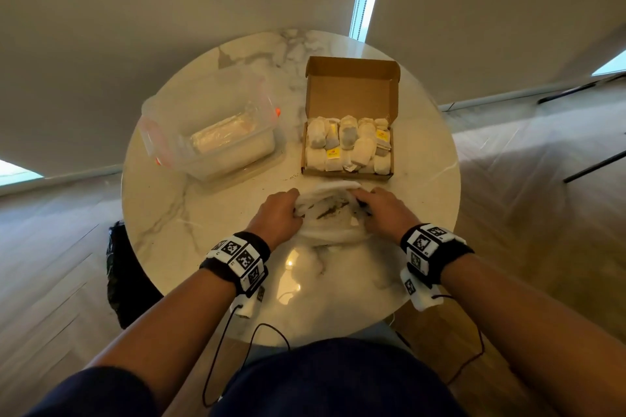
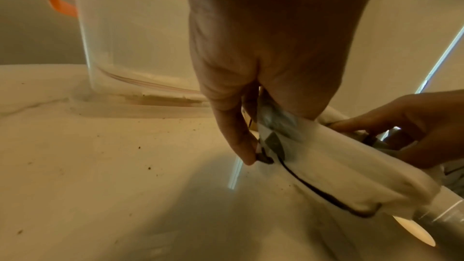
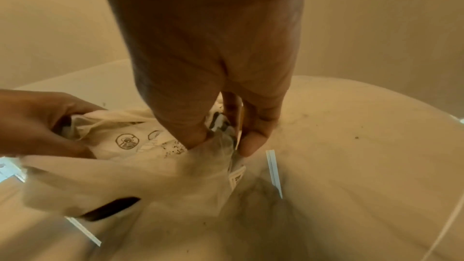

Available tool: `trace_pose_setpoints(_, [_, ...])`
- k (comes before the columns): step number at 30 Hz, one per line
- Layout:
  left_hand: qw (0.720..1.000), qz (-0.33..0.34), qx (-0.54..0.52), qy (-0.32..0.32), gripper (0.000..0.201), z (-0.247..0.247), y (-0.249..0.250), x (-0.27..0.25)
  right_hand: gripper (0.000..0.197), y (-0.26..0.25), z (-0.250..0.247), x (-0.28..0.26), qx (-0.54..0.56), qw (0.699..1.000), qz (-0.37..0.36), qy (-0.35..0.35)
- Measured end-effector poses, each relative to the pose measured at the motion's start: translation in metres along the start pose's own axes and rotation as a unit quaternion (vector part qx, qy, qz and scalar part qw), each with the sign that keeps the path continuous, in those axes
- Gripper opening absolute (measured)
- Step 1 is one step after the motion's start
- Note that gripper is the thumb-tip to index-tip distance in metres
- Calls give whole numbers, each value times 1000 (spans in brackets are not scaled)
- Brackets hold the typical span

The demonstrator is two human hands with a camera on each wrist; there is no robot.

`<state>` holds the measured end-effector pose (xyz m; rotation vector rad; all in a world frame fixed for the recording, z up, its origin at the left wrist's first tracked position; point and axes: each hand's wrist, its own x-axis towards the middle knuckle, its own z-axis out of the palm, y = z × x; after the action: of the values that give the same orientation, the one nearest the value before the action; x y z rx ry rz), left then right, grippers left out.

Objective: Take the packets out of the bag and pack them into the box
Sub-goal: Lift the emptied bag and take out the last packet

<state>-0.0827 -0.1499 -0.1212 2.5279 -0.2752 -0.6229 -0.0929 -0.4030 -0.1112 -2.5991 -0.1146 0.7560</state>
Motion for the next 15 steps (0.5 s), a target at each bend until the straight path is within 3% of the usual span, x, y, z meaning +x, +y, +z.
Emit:
trace_pose_setpoints(5, [998,33,-24,46,22,-6,4,-4,61,-12,-11,-6,58,998,4,28])
trace_pose_setpoints(11, [995,64,-70,13,13,-18,7,-21,55,-35,-15,-16,121,988,-32,91])
trace_pose_setpoints(13, [989,85,-118,-4,26,-20,9,-32,48,-40,-13,-17,146,981,-41,121])
trace_pose_setpoints(15, [978,124,-165,-33,57,-22,13,-43,43,-41,-10,-17,161,975,-28,150])
